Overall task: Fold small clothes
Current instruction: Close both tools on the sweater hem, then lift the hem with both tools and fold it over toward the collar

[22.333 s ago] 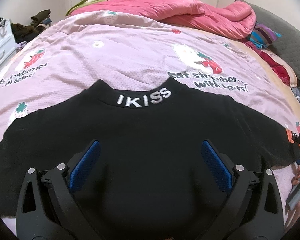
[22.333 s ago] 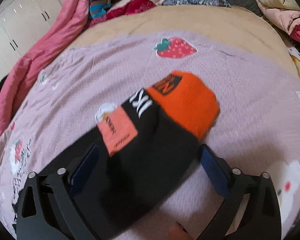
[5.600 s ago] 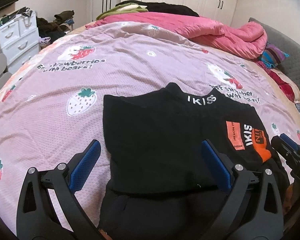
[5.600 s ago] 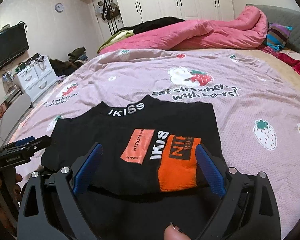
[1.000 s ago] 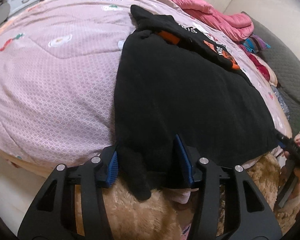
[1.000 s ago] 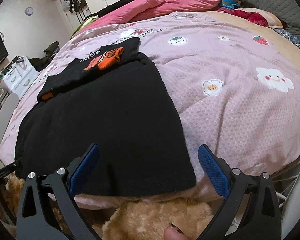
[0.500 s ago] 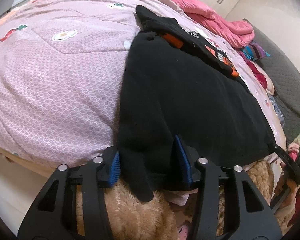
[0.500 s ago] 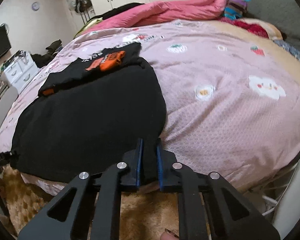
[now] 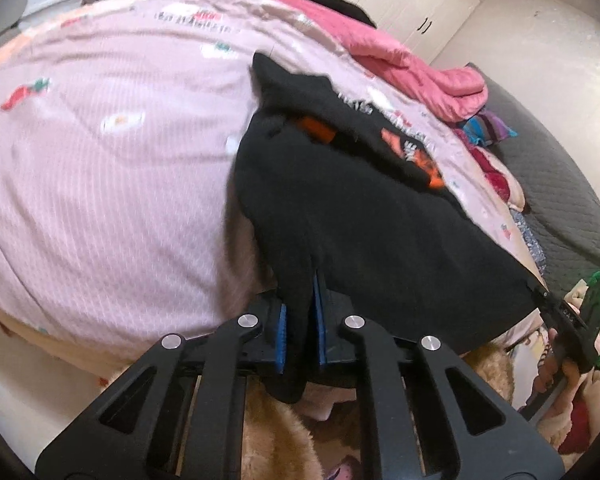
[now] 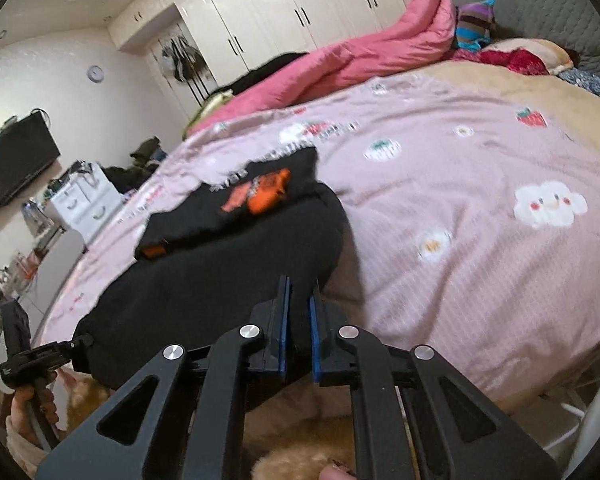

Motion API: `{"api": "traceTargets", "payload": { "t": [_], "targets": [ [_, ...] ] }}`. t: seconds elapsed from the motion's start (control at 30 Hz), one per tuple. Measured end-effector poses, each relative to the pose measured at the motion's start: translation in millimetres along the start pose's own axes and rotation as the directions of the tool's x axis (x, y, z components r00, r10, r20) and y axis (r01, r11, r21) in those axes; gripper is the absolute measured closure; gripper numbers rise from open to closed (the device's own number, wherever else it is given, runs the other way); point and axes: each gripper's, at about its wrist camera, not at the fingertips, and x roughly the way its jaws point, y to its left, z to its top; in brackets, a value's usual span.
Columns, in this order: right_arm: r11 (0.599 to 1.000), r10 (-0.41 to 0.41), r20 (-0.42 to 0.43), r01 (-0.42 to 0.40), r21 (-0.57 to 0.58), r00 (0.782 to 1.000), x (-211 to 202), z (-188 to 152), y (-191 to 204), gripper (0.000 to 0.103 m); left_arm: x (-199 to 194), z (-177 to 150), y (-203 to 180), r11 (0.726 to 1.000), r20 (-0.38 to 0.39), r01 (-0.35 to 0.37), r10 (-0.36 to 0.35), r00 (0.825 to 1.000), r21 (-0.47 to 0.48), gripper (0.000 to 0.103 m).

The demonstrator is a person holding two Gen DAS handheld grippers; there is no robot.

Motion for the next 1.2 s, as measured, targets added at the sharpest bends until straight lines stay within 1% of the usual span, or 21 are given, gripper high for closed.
{"api": "traceTargets", "payload": {
  "t": [0.1, 0.33, 0.43, 0.63, 0.73, 0.83, 1.0, 1.2],
  "targets": [
    [1.0, 0.013, 0.035, -0.013, 0.007, 0.999, -1.6, 10.9, 3.1, 0.095, -7.5, 11.1, -4.6, 1.0, 0.037, 0.015, -0.015, 0.999, 0.009, 0.099],
    [1.0, 0.002, 0.117, -0.005, 0.022, 0.993, -1.7, 42.5, 8.6, 0.095, -17.3, 42.3, -11.0, 0.999, 0.123, 0.035, -0.037, 0.992, 0.013, 0.099],
    [1.0, -0.016, 0.156, 0.015, 0.005, 0.988, 1.8, 59.0, 14.9, 0.095, -22.4, 56.3, -16.5, 1.0, 0.176, 0.01, -0.015, 0.984, 0.029, 0.099],
    [0.997, -0.076, 0.22, 0.079, -0.006, 0.972, 16.3, 89.6, 28.2, 0.095, -24.1, 82.0, -19.2, 1.0, 0.24, 0.009, -0.013, 0.971, 0.018, 0.099],
    [0.997, -0.075, 0.23, 0.072, 0.021, 0.97, 27.0, 103.4, 29.4, 0.095, -24.3, 93.4, -20.4, 1.0, 0.269, -0.002, -0.002, 0.963, 0.015, 0.1],
    [0.997, -0.072, 0.233, 0.066, 0.034, 0.97, 39.1, 117.6, 31.4, 0.095, -23.4, 105.2, -18.8, 1.0, 0.289, 0.019, -0.017, 0.957, -0.001, 0.101],
    [0.997, -0.076, 0.246, 0.07, 0.033, 0.966, 56.3, 137.8, 38.4, 0.095, -15.6, 126.0, -22.1, 1.0, 0.317, 0.021, -0.014, 0.948, -0.017, 0.101],
    [0.995, -0.089, 0.247, 0.074, 0.071, 0.965, 74.9, 157.8, 34.5, 0.095, -3.2, 153.4, -22.3, 0.999, 0.342, 0.025, -0.007, 0.94, -0.047, 0.101]
  ]
}}
